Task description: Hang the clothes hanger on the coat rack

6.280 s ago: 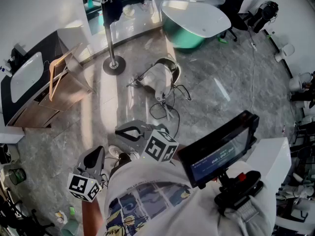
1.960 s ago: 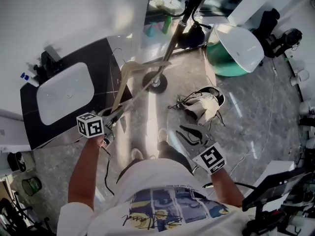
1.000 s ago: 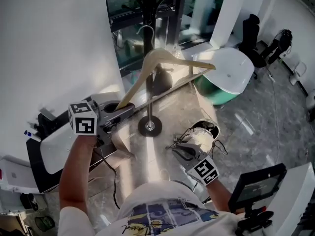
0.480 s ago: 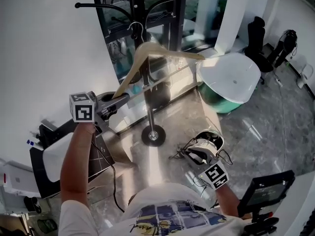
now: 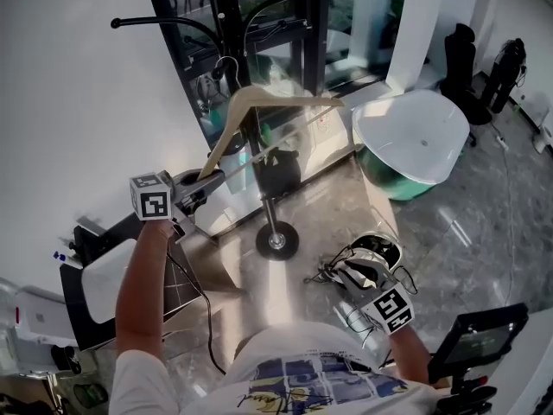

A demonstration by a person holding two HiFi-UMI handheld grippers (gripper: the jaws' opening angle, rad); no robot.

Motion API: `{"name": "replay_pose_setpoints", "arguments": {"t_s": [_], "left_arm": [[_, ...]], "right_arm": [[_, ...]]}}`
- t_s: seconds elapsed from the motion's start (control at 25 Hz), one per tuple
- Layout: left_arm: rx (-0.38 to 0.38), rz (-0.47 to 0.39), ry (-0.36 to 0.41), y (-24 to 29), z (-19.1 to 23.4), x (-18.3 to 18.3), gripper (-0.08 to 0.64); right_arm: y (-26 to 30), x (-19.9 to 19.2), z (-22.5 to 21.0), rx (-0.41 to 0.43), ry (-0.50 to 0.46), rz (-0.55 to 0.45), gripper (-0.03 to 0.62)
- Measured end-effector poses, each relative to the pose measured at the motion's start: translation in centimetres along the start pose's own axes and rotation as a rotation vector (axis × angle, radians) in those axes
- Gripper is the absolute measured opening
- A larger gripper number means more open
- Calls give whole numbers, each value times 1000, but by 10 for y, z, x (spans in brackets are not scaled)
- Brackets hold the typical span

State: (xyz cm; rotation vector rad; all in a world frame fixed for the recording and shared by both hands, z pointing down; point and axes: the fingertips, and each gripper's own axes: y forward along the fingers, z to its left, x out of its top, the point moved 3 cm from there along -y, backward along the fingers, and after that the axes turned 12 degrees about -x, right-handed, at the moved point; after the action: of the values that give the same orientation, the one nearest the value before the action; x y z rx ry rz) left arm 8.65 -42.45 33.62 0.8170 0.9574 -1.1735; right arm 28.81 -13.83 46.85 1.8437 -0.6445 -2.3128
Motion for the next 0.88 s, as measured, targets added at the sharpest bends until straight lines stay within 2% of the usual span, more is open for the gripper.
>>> {"name": "replay_pose_setpoints", "arguments": {"t_s": [0.16, 0.56, 0.88], "left_arm": [[26, 3, 31, -8, 1, -9, 11], [224, 5, 114, -9, 43, -1, 35], [323, 0, 131, -20, 48, -1, 74]], "right_arm": [[-4, -4, 5, -8, 13, -9, 78], [18, 1, -10, 42, 36, -18, 78], [29, 4, 7, 71, 39, -29, 78]]}}
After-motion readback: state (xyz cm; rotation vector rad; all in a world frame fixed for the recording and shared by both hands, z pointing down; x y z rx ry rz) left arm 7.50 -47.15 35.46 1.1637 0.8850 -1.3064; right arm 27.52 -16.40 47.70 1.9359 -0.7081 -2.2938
